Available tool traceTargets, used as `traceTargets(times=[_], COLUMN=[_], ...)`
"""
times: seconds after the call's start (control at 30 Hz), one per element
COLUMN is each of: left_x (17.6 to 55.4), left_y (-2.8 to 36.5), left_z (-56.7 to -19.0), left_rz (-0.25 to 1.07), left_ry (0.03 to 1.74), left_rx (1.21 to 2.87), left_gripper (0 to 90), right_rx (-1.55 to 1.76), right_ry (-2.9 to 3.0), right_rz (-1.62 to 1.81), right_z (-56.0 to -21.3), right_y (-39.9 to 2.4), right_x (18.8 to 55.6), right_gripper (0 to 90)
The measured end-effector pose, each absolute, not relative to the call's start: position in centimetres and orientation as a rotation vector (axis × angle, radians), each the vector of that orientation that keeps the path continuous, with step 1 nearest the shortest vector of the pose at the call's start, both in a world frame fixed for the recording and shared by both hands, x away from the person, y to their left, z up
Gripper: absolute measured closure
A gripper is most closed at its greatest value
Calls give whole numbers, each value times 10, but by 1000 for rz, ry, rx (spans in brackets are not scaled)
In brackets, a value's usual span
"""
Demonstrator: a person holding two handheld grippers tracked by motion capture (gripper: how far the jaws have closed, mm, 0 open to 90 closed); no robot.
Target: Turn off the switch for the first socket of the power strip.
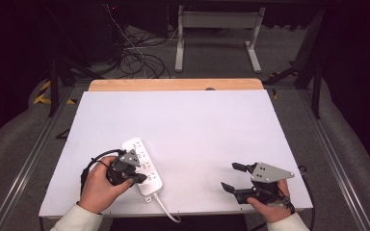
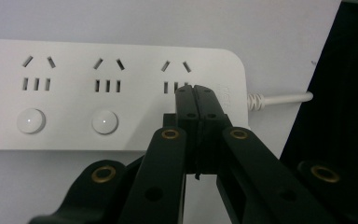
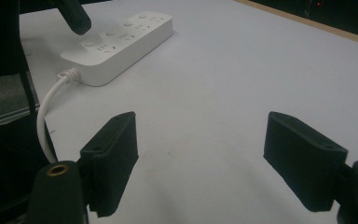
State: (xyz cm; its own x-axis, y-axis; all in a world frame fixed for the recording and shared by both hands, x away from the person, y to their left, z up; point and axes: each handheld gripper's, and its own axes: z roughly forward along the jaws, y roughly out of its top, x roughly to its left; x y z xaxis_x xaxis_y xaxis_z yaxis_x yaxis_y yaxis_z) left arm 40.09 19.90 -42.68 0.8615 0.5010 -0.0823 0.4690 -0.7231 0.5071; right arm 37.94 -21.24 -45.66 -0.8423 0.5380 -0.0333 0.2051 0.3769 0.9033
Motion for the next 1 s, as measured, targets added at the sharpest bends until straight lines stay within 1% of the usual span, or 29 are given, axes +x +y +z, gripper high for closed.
traceTargets(times=[0.37, 1.0], left_x=[404, 405], left_y=[195, 193], left_z=[-431, -436], left_rz=[90, 123], left_ry=[701, 690], left_rx=[2566, 2576], left_gripper=[900, 900], right_rx=[652, 650], right_ry=[2326, 2329], right_rz=[1452, 1456], right_z=[-457, -457], right_y=[-212, -212], right_x=[380, 380], right_gripper=[263, 263])
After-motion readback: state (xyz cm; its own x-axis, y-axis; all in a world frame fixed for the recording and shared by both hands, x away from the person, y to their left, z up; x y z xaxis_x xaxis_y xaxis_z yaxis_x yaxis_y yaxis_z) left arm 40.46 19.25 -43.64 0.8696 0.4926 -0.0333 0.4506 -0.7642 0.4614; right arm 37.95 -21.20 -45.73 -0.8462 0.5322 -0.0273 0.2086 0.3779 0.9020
